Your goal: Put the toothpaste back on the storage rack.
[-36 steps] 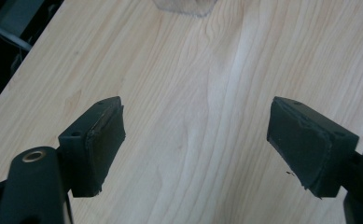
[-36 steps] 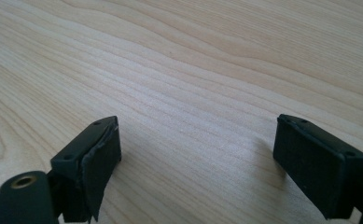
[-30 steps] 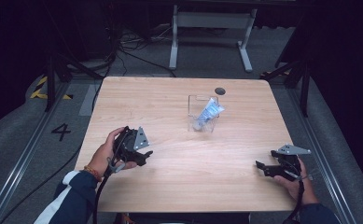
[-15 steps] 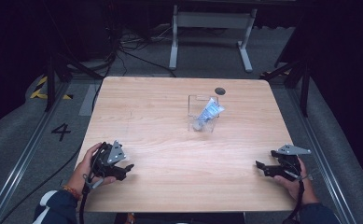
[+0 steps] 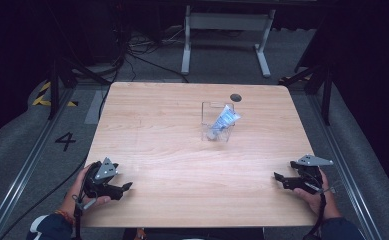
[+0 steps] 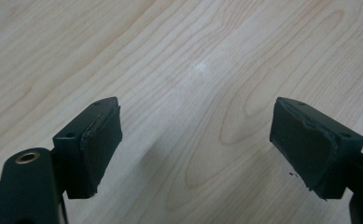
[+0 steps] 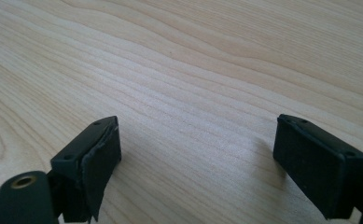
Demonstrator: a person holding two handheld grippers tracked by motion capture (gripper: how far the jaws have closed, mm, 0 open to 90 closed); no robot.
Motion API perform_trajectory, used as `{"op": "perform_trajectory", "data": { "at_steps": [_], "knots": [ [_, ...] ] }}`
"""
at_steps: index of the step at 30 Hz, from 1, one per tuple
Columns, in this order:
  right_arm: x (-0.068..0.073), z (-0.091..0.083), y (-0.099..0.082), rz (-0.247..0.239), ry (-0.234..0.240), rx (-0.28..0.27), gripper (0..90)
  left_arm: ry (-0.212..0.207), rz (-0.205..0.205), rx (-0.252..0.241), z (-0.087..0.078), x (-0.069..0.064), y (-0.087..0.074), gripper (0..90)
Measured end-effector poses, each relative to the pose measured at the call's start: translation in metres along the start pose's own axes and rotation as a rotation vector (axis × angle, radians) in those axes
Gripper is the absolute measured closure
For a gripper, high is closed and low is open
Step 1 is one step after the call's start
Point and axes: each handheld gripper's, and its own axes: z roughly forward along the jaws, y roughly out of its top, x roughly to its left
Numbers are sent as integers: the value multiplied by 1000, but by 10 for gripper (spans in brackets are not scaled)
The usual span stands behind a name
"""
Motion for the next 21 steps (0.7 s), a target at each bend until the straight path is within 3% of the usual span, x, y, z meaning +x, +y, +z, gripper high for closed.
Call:
{"op": "perform_trajectory", "data": {
  "at_steps": [1,3,4,8,21],
  "knots": [
    [0,0,0,0,0,0,153,-4,-10,2,0,1,-3,177],
    [0,0,0,0,0,0,153,-21,-72,-15,3,5,-14,175],
    [0,0,0,0,0,0,153,-21,-72,-15,3,5,-14,174],
    [0,0,0,0,0,0,153,-33,-140,-22,4,12,-19,153],
    [0,0,0,-1,0,0,154,-30,-138,-12,3,13,-19,152]
  ]
}}
